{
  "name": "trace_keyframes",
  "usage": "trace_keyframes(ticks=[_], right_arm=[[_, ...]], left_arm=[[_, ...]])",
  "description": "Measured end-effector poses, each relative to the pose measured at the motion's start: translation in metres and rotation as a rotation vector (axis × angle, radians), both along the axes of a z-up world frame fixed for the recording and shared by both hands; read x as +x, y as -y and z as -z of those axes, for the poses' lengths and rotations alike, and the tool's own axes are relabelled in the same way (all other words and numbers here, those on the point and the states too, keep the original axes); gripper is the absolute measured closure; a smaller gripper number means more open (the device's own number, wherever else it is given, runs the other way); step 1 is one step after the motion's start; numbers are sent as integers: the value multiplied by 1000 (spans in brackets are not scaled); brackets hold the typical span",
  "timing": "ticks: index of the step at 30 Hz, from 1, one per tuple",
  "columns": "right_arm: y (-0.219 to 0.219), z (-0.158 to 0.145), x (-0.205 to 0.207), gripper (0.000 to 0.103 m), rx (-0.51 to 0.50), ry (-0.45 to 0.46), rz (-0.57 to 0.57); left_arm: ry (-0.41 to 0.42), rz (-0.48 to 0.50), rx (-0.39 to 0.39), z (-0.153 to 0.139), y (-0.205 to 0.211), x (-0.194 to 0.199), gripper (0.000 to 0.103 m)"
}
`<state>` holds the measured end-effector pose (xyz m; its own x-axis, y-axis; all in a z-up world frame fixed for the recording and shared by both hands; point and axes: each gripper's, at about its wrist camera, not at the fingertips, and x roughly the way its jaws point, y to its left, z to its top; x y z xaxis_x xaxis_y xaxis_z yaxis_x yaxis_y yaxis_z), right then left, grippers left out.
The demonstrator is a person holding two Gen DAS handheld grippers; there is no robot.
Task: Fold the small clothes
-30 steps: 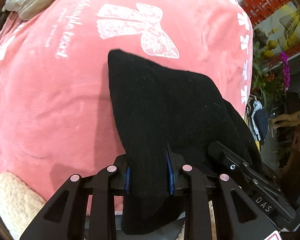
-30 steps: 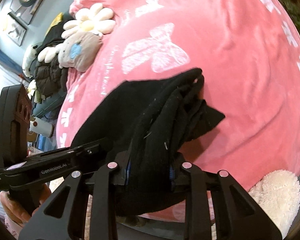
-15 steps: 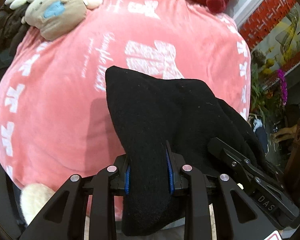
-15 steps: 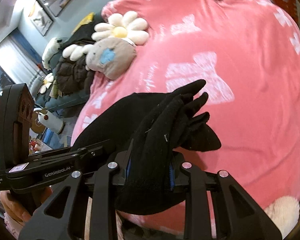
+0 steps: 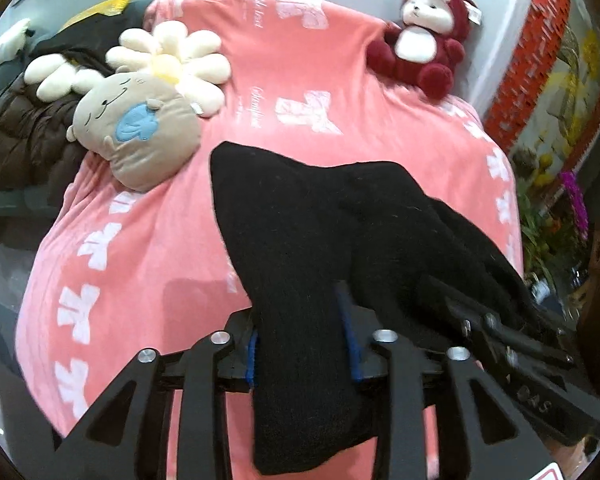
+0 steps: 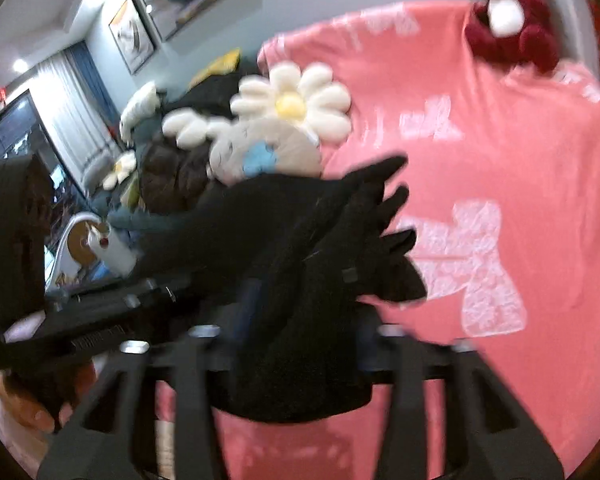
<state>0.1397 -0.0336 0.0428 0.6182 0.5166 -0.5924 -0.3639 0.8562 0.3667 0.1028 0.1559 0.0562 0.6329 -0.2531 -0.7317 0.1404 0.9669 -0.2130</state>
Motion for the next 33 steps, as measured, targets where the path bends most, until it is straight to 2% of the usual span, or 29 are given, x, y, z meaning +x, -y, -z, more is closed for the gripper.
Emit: trace_keyframes(ticks=[1, 2, 3, 4, 5, 6, 7, 9, 12, 14, 15, 16, 18, 20, 21, 22, 23, 24, 25, 27, 29, 30, 31, 32, 33], right_arm=[[0, 29, 7, 35, -70, -36, 46], [0, 51, 12, 36, -119, -86, 75], [3, 71, 12, 37, -140, -144, 91], [8, 87, 8, 44, -123, -194, 101], [16, 97, -4, 46, -81, -209, 109], [19, 99, -12, 51, -69, -204, 103], [18, 99, -17, 65, -76, -198, 89], [10, 95, -15, 77, -109, -190, 57], [-7, 93, 16, 77, -171, -184, 44], [-15, 102, 35, 63, -197, -202, 70], [-17, 108, 43, 46, -201, -211, 83], [-18, 114, 56, 39, -196, -213, 105], [-21, 126, 76, 38, -196, -236, 114], [-24, 148, 102, 38, -201, -317, 130], [-24, 155, 107, 40, -193, -347, 131], [-21, 168, 114, 62, -126, -408, 112], [-17, 171, 114, 69, -68, -438, 112], [-14, 170, 112, 81, -39, -446, 117], [-13, 162, 104, 83, -30, -429, 107], [-10, 143, 82, 84, -21, -380, 99], [-9, 140, 61, 83, -59, -339, 121], [-11, 148, 58, 78, -105, -326, 131], [-15, 165, 60, 70, -161, -351, 127], [-14, 173, 61, 67, -170, -352, 125], [-10, 170, 60, 60, -155, -332, 142]], left_arm=[[12, -29, 12, 19, -8, 7, 15], [2, -96, 63, 50, -17, 14, 10], [-35, -139, 108, 74, -22, 17, 16], [-110, -165, 143, 101, -28, 20, 19], [-196, -179, 134, 127, -36, 19, 22], [-241, -191, 96, 143, -43, 13, 22], [-251, -202, 63, 149, -47, 8, 22], [-226, -226, 24, 154, -52, -2, 22], [-195, -212, 30, 152, -46, 2, 22], [-206, -195, 23, 150, -41, 13, 21], [-210, -193, 27, 150, -39, 17, 21], [-212, -190, 29, 150, -38, 19, 21], [-217, -186, 40, 151, -38, 23, 21], [-220, -174, 31, 151, -38, 26, 21], [-227, -173, 30, 153, -39, 27, 21], [-235, -166, 25, 154, -38, 28, 21], [-241, -160, 22, 156, -38, 29, 21], [-246, -158, 28, 157, -38, 30, 21], [-252, -155, 39, 159, -37, 31, 21], [-261, -139, 48, 162, -36, 32, 21], [-273, -124, 52, 166, -34, 33, 21], [-282, -119, 55, 169, -33, 35, 21], [-296, -114, 58, 172, -32, 37, 21], [-304, -114, 62, 175, -30, 38, 21], [-314, -120, 73, 177, -29, 39, 21]])
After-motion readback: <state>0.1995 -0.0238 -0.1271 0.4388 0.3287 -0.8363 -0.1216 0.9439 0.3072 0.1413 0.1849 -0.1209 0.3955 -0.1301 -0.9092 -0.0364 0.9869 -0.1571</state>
